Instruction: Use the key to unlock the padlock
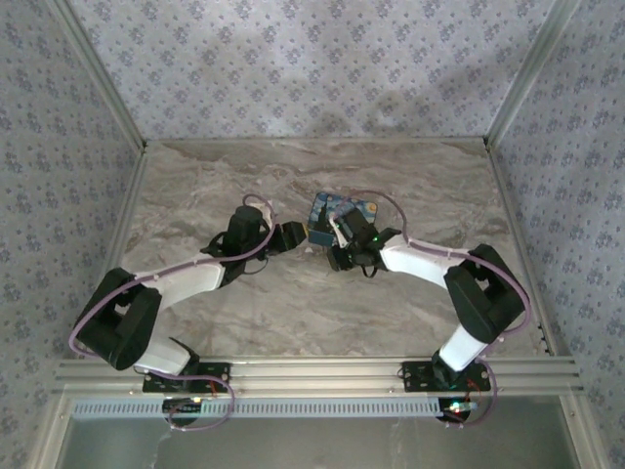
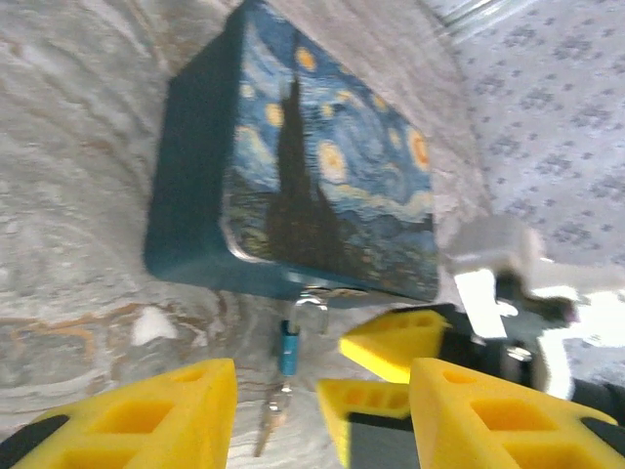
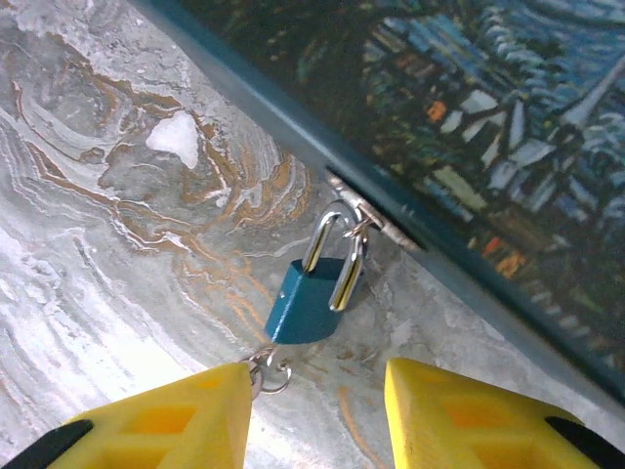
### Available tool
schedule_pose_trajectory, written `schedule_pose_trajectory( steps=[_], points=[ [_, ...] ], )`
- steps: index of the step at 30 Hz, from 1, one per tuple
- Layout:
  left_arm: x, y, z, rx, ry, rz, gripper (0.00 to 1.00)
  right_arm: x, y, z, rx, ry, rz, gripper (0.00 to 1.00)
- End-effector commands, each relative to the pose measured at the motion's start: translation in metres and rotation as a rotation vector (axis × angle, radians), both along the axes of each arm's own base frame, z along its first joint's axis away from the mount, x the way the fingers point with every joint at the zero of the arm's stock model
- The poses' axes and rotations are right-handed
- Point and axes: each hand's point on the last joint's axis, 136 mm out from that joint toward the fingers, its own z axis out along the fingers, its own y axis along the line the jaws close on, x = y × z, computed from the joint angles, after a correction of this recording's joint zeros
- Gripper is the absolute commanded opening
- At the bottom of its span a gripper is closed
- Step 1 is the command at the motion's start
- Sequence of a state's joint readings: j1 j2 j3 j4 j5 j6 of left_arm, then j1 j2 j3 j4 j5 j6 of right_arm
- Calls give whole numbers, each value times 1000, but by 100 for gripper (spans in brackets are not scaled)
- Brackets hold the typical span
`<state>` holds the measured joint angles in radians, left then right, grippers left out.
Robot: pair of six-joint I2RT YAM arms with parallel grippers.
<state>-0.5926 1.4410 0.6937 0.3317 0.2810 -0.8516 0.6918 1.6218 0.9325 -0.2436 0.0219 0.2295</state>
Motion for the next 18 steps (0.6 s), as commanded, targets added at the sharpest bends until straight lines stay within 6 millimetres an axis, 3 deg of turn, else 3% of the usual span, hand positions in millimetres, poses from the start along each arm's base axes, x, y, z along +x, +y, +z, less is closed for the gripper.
schedule_pose_trajectory(
  steps=[1,9,18],
  points=[
    [10,13,-4,101,-10,48,50,1,0,8,-10,-52,-76,43],
    [26,17,1,133,-18,88,50,7,-4,-2,-127,-112,-189,44],
    [34,19,1,142,-21,103,51,11,3,-20,-163,-87,-197,42]
  ],
)
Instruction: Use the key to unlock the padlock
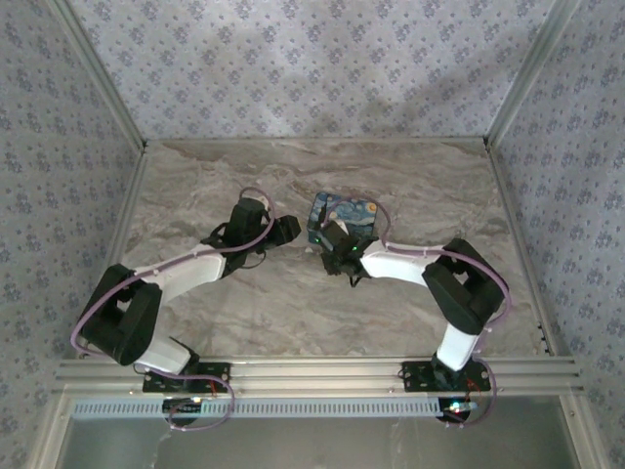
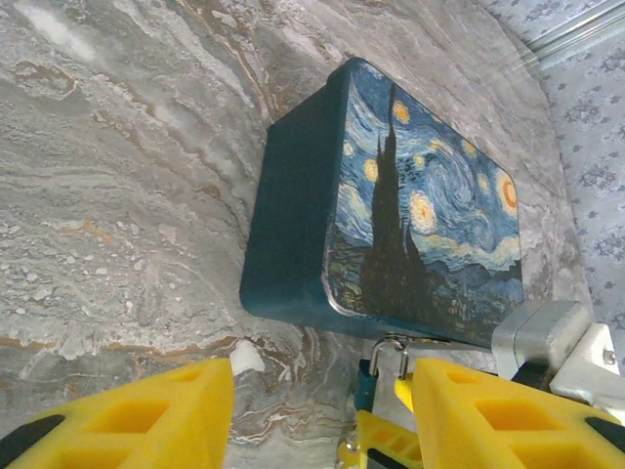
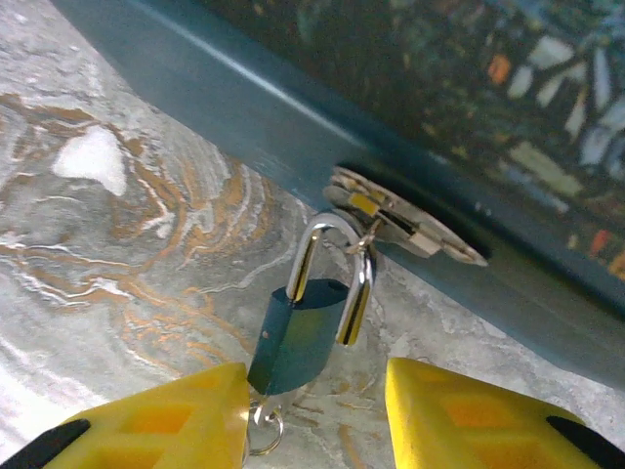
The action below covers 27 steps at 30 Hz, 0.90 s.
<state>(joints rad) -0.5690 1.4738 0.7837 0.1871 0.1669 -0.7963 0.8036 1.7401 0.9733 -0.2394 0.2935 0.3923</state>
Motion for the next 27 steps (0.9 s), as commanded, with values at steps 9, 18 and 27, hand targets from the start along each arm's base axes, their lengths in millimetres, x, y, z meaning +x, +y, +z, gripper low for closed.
schedule_pose_trajectory(
  steps=[9,18,27],
  points=[
    [20,-4,0,28,-13,6,52,7,3,-8,-39,7,-26,30],
    [28,-11,0,25,-7,-4,52,0,-3,-17,-64,32,-24,20],
    [40,-16,-9,75,8,-13,52,-12,0,-5,-110,34,88,10]
  ],
)
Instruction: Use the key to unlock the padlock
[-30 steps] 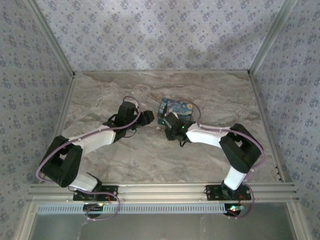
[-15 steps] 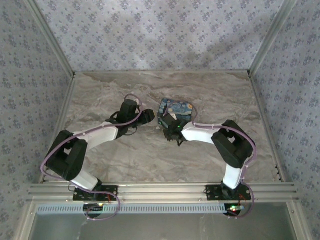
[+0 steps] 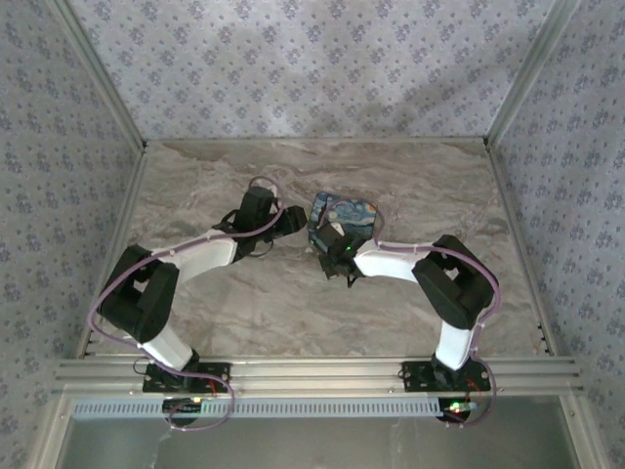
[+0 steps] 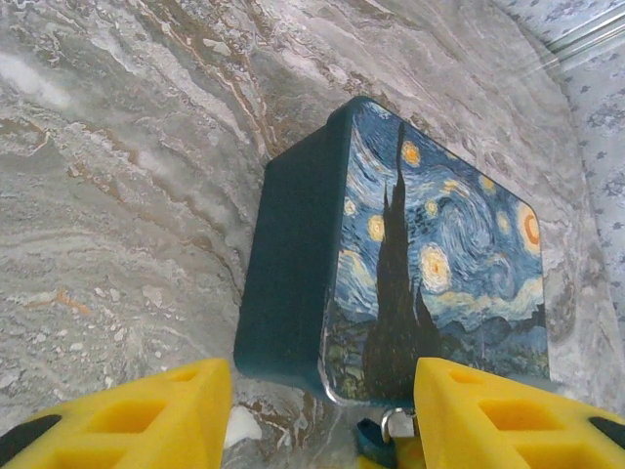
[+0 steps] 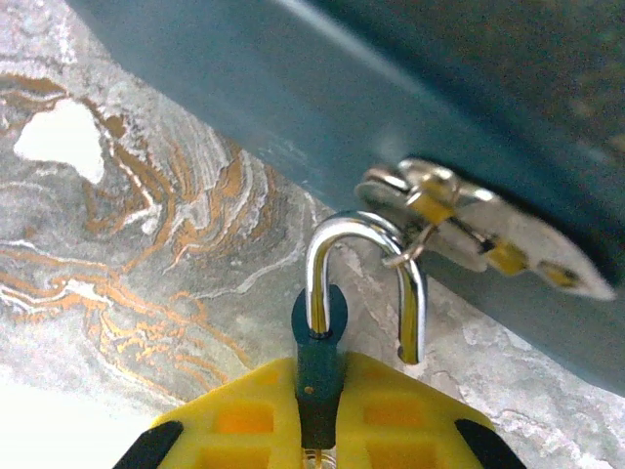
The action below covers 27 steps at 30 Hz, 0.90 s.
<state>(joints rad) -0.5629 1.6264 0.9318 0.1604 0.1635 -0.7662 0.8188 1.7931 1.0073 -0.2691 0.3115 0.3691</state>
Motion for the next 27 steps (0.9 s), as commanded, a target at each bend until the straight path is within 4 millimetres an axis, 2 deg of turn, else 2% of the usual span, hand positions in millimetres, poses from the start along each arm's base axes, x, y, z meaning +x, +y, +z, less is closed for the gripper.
schedule_pose_trajectory(
  steps=[1,7,17,23,27],
  points=[
    [10,0,-3,46,1,-7,52,-13,-2,7,-53,19,84,9],
    [19,-6,-15,82,31,-22,52,-26,1,13,-34,44,216,0],
    [24,-8,-29,128,50,-41,52,-28,-6,25,-28,74,350,0],
    [22,-13,-41,115,73,-63,48,-31,-4,32,-29,77,455,0],
    [22,-18,-46,94,85,-77,45,-26,-3,33,-47,66,489,0]
  ],
)
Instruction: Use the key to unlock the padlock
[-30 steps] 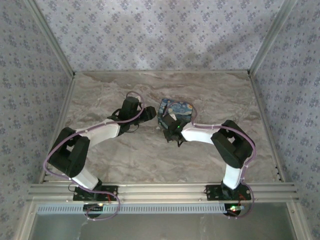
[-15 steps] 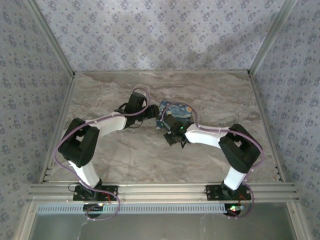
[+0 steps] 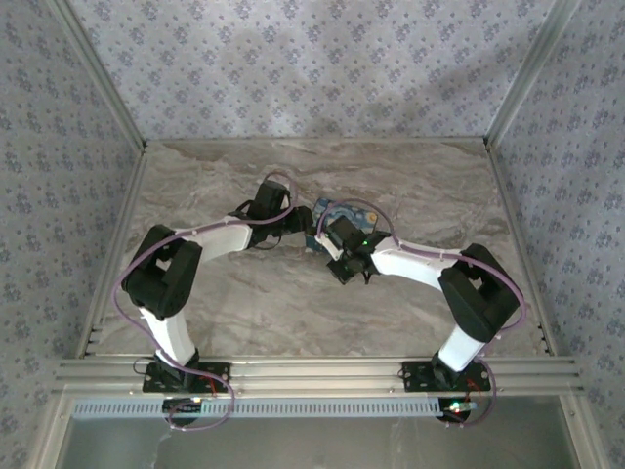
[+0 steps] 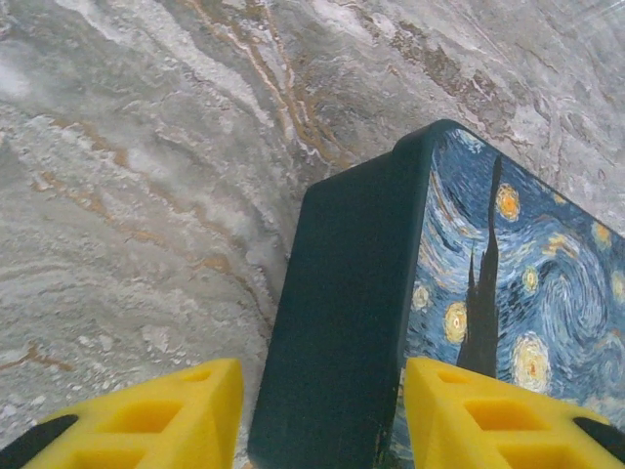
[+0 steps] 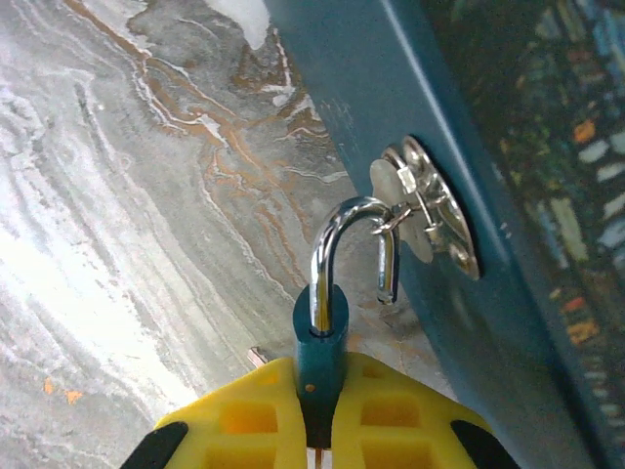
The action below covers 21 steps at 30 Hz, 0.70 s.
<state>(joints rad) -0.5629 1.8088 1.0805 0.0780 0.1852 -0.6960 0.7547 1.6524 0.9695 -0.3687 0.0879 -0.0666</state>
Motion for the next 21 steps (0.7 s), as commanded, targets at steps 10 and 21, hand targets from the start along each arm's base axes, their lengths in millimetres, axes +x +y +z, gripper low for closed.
schedule_pose_trajectory(
  steps=[10,21],
  points=[
    [-5,-15,-14,-51,41,-52,34,9,23,20,0,-43,170,0],
    [-13,-27,-19,-78,62,-84,16,6,41,21,17,21,224,0]
  ],
)
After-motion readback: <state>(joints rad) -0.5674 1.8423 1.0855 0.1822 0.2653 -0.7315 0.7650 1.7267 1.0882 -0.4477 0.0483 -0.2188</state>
